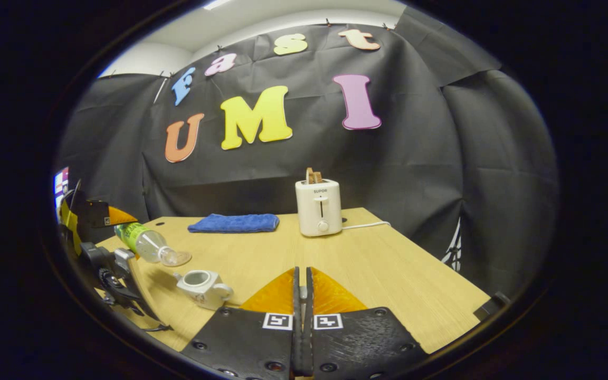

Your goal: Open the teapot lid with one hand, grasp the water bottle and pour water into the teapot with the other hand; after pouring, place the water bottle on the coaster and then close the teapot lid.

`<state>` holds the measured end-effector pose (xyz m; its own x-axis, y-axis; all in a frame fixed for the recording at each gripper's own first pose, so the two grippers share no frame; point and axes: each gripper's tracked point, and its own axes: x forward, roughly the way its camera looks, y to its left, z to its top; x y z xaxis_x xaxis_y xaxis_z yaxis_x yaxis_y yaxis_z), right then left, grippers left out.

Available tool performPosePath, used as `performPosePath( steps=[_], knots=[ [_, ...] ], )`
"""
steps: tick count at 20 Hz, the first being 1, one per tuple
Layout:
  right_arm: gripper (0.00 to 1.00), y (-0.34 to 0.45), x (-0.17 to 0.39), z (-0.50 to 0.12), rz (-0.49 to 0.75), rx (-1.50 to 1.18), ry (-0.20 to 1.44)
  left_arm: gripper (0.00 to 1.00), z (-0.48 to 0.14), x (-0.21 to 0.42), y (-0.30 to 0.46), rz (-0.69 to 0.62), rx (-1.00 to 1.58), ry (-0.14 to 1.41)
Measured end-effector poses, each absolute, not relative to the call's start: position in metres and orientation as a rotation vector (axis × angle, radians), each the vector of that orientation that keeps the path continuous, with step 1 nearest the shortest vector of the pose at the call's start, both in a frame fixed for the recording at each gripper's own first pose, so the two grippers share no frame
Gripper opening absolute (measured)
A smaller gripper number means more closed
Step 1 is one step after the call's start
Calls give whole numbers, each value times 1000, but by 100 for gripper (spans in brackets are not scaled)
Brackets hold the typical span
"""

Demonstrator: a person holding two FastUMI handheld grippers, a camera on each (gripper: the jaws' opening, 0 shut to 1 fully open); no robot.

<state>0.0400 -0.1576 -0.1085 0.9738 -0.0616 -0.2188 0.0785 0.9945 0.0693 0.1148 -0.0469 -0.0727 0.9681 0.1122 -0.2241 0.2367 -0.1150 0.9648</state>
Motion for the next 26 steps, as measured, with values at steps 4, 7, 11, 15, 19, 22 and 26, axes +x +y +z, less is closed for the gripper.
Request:
performPosePath(
  steps=[4,7,11,15,19,22,26],
  knots=[
    [0,-160,38,-110,-67,84,219,73,-72,121,-55,-106,1758,255],
    [0,-161,38,-111,-65,87,218,73,-67,124,-62,-97,1822,242],
    [0,-160,38,-112,-57,96,218,72,-56,126,-67,-75,1899,214],
    [0,-162,36,-112,-58,101,218,73,-44,130,-74,-56,1963,173],
    [0,-162,35,-112,-55,100,217,72,-45,130,-75,-62,2011,176],
    [0,-162,34,-111,-55,102,213,72,-41,131,-76,-55,2035,177],
    [0,-164,34,-111,-57,102,211,72,-37,135,-72,-50,2066,181]
  ],
)
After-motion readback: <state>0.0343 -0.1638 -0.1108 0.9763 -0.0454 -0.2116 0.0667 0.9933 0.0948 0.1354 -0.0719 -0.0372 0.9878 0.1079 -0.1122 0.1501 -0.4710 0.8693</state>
